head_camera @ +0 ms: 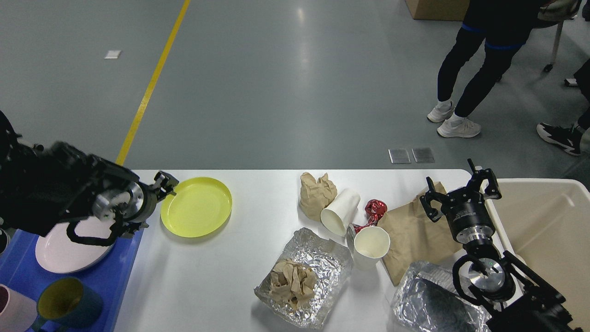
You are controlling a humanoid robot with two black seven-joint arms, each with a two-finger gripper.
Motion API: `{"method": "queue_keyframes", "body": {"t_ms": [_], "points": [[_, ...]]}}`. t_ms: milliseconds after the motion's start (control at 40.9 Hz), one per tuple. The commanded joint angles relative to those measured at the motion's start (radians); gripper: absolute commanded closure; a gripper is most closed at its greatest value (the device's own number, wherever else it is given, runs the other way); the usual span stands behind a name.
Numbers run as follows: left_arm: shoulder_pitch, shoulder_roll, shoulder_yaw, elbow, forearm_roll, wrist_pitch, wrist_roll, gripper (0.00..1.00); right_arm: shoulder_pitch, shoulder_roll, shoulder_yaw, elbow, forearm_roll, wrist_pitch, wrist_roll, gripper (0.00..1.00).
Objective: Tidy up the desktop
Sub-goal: 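Grasp the rim of the yellow plate with the left gripper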
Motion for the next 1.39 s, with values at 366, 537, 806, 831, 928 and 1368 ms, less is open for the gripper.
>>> {"method": "queue_keyframes", "body": {"t_ms": [366, 537, 806, 831, 928, 1368], "points": [[0.319, 0.023, -0.229, 0.305, 0.033, -0.012, -0.004, 0.05, 0.0, 0.0, 0.0, 0.0, 0.0, 0.0, 0.0, 0.0], [0.356, 0.011, -0.263, 0.334, 0.177, -0.014, -0.016, 0.05, 0.0, 0.0, 0.0, 0.0, 0.0, 0.0, 0.0, 0.0], [0.419, 0.013, -0.325, 0.386, 0.186, -0.014, -0.016, 0.06, 0.0, 0.0, 0.0, 0.0, 0.0, 0.0, 0.0, 0.0], [0.422, 0.013, -0.329, 0.386, 0.186, -0.014, -0.017, 0.07, 0.0, 0.0, 0.0, 0.0, 0.0, 0.0, 0.0, 0.0], [0.425, 0.017, -0.332, 0.389, 0.186, -0.014, -0.014, 0.12, 0.0, 0.0, 0.0, 0.0, 0.0, 0.0, 0.0, 0.0], [0.434, 0.026, -0.371, 0.388, 0.177, -0.069, -0.008, 0.63, 0.0, 0.0, 0.0, 0.0, 0.0, 0.0, 0.0, 0.0]]}}
